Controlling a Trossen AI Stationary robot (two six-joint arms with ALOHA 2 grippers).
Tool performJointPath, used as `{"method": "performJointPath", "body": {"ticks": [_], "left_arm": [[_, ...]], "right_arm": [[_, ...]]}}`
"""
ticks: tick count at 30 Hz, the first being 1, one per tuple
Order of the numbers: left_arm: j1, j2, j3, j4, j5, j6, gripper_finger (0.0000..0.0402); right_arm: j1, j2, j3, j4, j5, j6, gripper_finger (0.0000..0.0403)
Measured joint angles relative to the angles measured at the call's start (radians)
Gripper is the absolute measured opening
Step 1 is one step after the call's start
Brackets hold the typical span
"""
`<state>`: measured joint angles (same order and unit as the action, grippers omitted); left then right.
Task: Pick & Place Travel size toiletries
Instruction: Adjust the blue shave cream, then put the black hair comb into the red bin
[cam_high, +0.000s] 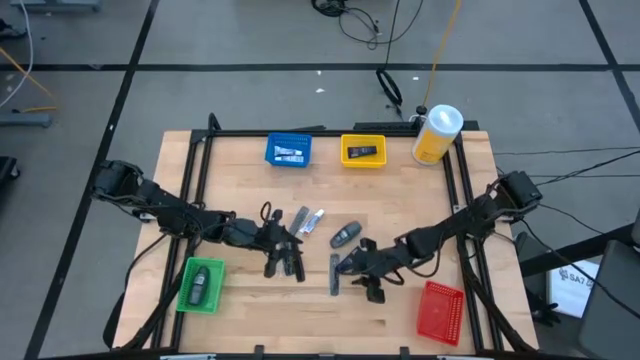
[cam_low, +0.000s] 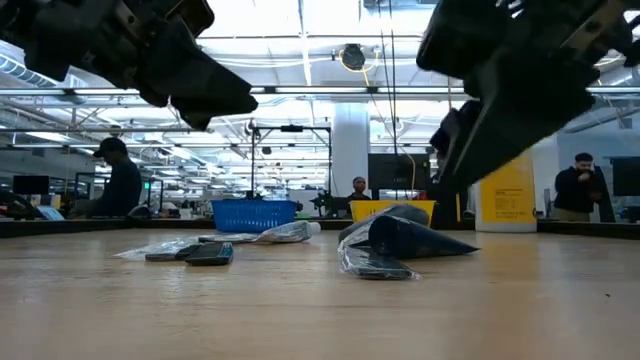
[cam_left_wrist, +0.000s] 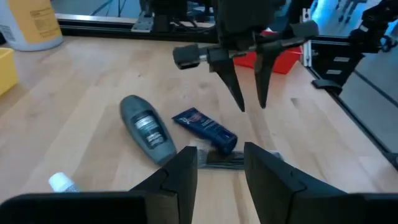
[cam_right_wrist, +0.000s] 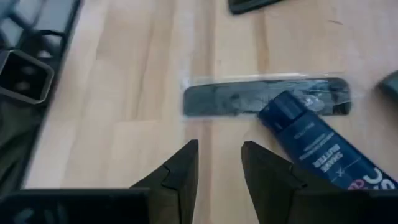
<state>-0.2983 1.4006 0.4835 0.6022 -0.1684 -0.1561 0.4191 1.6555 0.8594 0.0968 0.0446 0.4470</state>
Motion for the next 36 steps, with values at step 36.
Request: {"method": "performJointPath", "body": {"ticks": [36], "left_arm": [[0.080, 0.563, 0.417, -0.209, 0.072, 0.117, 0.0129]], "right_arm": [[0.059, 0.271, 0.002, 0.350, 0.215, 0.060, 0.0114]]}}
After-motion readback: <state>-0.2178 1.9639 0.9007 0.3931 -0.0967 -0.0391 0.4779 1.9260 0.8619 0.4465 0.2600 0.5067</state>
